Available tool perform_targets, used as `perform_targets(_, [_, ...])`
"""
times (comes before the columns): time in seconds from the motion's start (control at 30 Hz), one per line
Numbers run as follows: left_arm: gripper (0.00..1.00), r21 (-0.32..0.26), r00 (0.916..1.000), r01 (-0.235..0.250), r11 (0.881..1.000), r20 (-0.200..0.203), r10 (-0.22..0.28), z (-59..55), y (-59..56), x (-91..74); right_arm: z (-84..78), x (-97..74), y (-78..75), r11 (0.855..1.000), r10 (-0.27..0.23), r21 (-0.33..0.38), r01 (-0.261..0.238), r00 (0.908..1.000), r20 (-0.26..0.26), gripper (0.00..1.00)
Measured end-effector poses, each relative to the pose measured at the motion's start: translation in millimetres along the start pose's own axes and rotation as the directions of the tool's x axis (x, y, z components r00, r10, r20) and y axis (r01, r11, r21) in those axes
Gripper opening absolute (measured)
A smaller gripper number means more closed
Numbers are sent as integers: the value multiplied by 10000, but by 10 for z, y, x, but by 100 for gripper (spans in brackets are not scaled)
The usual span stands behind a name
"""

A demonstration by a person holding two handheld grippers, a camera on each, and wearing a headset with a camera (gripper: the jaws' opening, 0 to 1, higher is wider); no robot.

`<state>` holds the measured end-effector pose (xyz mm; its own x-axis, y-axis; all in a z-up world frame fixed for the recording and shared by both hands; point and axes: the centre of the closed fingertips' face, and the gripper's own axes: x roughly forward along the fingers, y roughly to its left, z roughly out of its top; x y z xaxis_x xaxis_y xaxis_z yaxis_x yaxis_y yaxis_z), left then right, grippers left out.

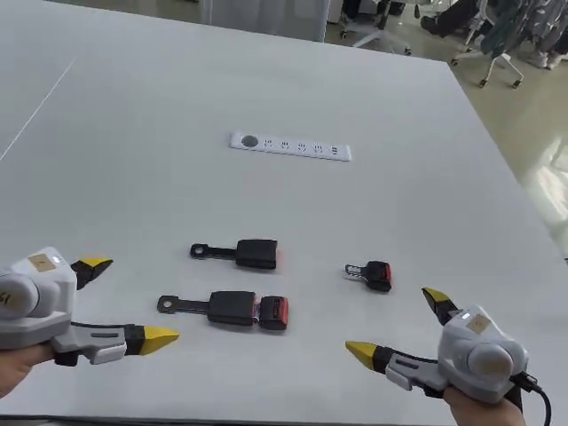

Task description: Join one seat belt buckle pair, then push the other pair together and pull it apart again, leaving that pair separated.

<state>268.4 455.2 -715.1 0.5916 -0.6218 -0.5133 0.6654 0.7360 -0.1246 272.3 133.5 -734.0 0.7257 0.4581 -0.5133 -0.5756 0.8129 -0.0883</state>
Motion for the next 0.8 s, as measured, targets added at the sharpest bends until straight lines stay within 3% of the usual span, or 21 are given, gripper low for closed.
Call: perform_targets(0.8, [100,-22,9998,-27,10000,206,27,12,-28,-14,-24,-54,47,9998,-128,121,128,9999,-2,97])
